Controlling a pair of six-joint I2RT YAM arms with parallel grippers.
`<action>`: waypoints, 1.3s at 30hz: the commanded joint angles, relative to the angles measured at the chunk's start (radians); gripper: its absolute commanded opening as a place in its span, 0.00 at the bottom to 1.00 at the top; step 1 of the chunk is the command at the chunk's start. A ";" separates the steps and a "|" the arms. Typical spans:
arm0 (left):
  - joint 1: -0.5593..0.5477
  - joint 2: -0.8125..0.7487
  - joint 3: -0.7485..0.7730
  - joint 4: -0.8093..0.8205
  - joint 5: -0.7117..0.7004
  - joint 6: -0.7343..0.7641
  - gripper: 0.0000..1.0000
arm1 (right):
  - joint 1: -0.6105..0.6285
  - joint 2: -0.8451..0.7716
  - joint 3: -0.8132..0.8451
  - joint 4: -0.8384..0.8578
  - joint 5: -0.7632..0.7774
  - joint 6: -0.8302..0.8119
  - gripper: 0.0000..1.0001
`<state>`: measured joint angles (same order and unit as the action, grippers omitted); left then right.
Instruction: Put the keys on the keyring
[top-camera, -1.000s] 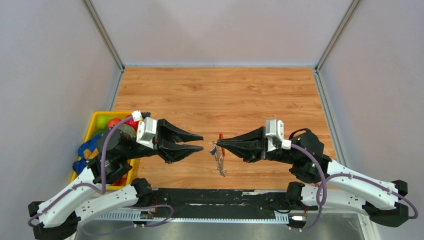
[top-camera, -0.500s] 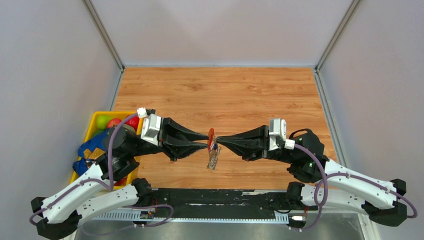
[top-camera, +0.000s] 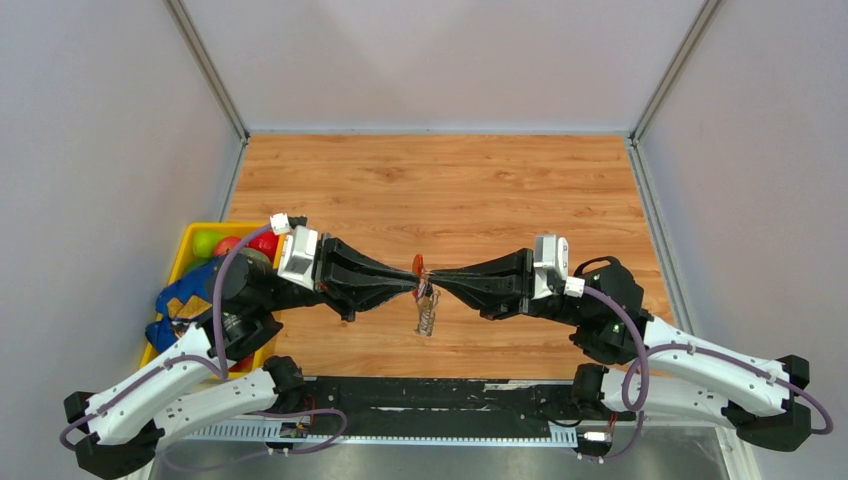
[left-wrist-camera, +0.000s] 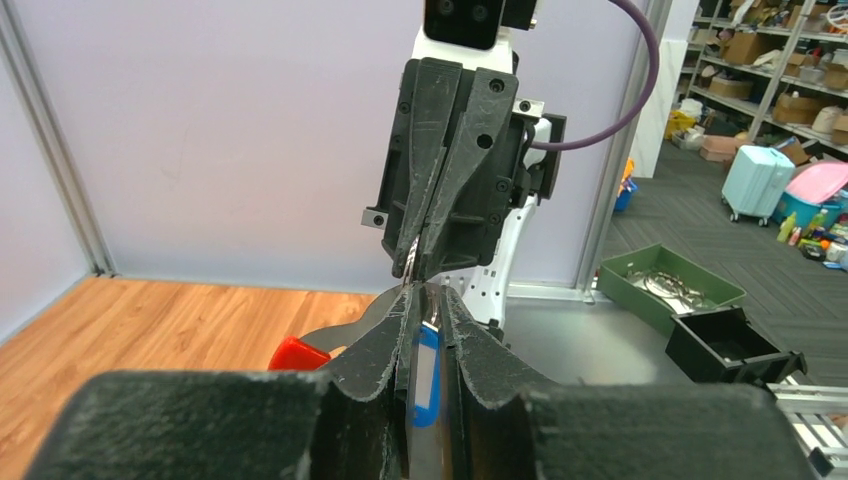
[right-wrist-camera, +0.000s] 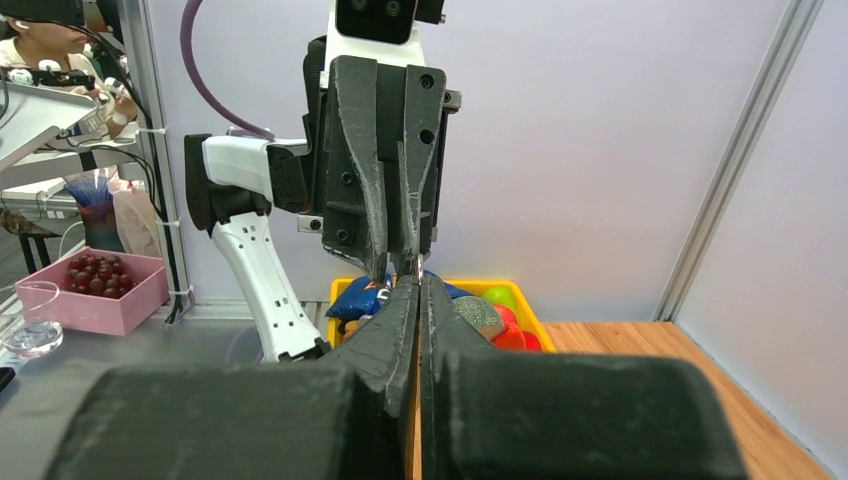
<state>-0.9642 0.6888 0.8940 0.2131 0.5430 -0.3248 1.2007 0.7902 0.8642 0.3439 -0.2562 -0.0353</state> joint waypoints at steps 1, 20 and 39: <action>0.002 0.008 -0.003 0.048 0.023 -0.015 0.19 | -0.001 0.010 0.007 0.076 0.005 -0.010 0.00; 0.002 -0.065 -0.004 -0.036 -0.038 0.035 0.29 | -0.001 0.003 0.012 0.070 -0.017 -0.014 0.00; 0.002 -0.016 0.003 0.017 -0.025 0.016 0.34 | 0.001 0.025 0.029 0.084 -0.048 -0.005 0.00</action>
<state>-0.9642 0.6655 0.8925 0.1822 0.5003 -0.3050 1.2007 0.8116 0.8642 0.3588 -0.2893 -0.0456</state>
